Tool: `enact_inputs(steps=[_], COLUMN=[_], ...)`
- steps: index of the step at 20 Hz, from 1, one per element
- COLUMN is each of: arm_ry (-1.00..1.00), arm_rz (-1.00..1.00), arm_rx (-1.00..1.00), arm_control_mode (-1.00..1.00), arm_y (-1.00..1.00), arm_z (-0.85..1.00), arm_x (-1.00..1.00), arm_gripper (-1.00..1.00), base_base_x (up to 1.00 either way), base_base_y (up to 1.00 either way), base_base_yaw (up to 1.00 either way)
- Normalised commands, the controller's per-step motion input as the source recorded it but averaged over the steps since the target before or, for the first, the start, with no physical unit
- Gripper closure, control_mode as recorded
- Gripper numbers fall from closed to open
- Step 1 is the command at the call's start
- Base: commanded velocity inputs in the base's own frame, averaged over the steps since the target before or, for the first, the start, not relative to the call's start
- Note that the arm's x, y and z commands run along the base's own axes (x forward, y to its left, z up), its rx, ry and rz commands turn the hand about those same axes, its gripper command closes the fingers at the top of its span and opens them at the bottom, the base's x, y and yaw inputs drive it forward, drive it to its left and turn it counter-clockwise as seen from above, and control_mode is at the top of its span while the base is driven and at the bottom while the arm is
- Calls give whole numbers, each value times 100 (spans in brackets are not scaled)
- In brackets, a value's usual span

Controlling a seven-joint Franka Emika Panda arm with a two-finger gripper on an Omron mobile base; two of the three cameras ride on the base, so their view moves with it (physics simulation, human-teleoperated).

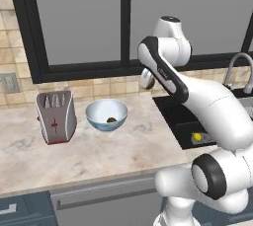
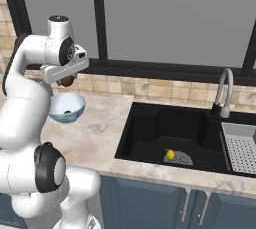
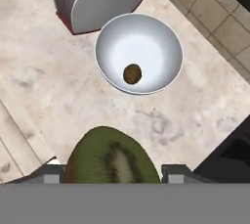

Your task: Pick the kiwis from the cabinet and place them in one bowl. Pick the lemon from the sink and place it in the other bowl.

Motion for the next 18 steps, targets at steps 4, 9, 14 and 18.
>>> enact_inputs(steps=[4, 9, 14, 18], arm_ry=[6, 0, -3, 0], arm_rz=[21, 10, -2, -7], arm_rx=[0, -1, 0, -4], arm_control_mode=[-100, -100, -100, -100], arm_y=[40, 31, 41, 40], arm_z=[-35, -17, -15, -32], arm_x=[30, 31, 50, 54], arm_gripper=[100, 100, 100, 100], base_base_x=[0, 0, 0, 0], base_base_y=[0, 0, 0, 0], base_base_yaw=[0, 0, 0, 0])
